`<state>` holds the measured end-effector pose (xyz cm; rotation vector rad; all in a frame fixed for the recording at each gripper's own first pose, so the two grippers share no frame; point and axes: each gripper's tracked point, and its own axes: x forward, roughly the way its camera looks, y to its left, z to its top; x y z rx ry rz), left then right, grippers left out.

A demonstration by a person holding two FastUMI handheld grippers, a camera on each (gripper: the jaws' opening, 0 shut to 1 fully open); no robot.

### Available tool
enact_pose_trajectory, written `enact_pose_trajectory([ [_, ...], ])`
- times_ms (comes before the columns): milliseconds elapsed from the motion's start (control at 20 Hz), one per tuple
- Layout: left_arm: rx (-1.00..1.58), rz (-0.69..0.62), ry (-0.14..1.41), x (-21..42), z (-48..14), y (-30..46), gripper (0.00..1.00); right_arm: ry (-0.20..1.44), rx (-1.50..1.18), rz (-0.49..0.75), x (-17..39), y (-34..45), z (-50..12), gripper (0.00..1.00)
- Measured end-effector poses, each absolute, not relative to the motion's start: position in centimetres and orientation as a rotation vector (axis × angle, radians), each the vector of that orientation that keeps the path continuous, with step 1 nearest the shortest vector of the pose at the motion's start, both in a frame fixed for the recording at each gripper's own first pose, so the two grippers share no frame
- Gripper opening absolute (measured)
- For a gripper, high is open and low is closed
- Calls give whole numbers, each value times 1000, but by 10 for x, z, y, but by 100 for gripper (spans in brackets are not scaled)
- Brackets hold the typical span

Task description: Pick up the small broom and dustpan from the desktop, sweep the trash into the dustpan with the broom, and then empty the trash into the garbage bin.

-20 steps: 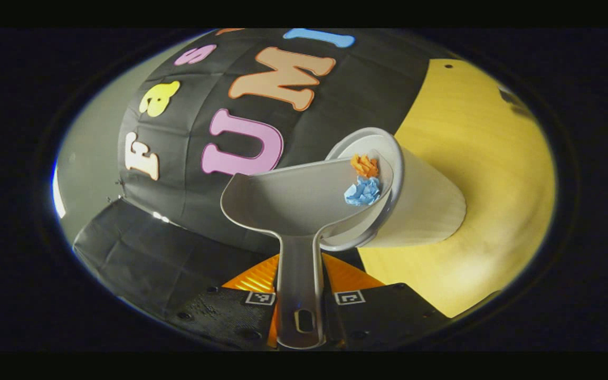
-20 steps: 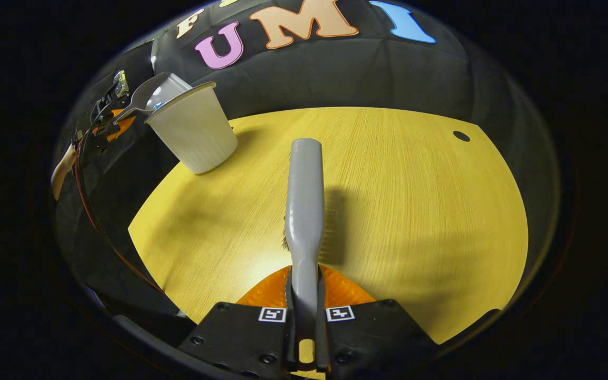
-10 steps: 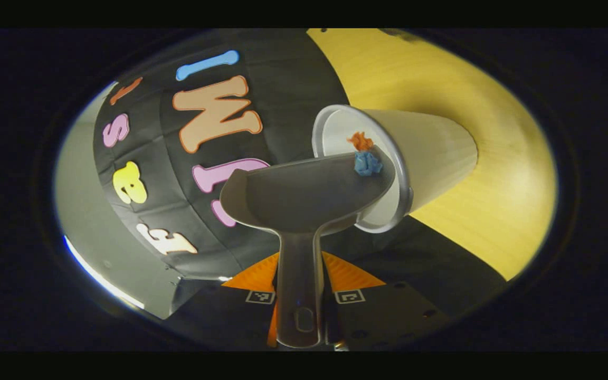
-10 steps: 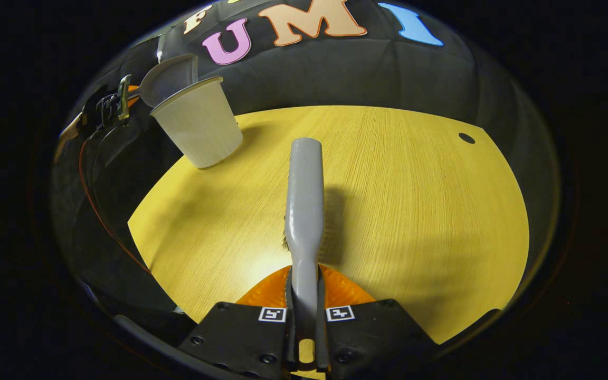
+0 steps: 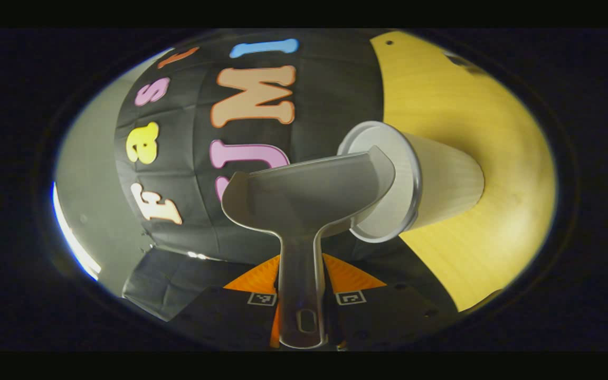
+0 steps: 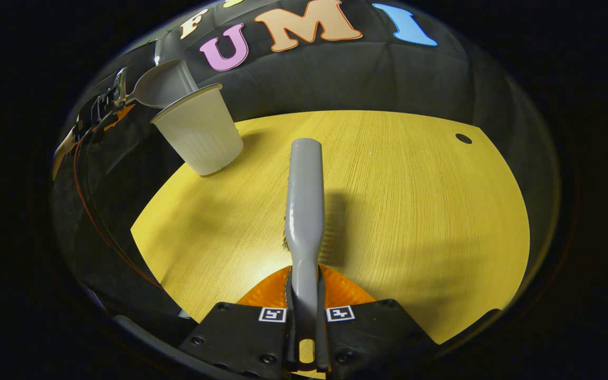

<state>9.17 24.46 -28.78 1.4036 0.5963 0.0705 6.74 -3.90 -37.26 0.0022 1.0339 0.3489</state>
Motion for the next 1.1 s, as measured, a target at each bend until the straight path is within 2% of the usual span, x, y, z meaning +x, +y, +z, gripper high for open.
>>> enact_pose_trajectory([
  [50,1329,84,576,92,-289,237,29,1036,-1,347,67,-39,-372,12],
  [250,1022,106,517,96,-299,204,29,1030,1,341,68,-39,-370,12],
  [450,727,26,486,91,-326,138,29,1017,10,329,67,-40,-363,12],
  [500,674,7,490,85,-333,118,21,1012,14,324,67,-39,-362,12],
  [550,628,-16,494,79,-339,97,25,1010,17,318,66,-39,-360,12],
  [600,584,-42,494,74,-347,80,25,997,17,308,67,-39,-358,12],
  [800,463,-102,555,49,-390,33,22,947,5,246,65,-37,-351,12],
  [850,441,-118,576,42,-402,23,25,938,7,222,65,-35,-355,12],
  [950,401,-131,632,23,-428,11,23,928,-11,169,64,-32,-359,12],
  [1100,349,-141,731,-3,-468,3,29,960,-22,119,62,-27,-360,12],
])
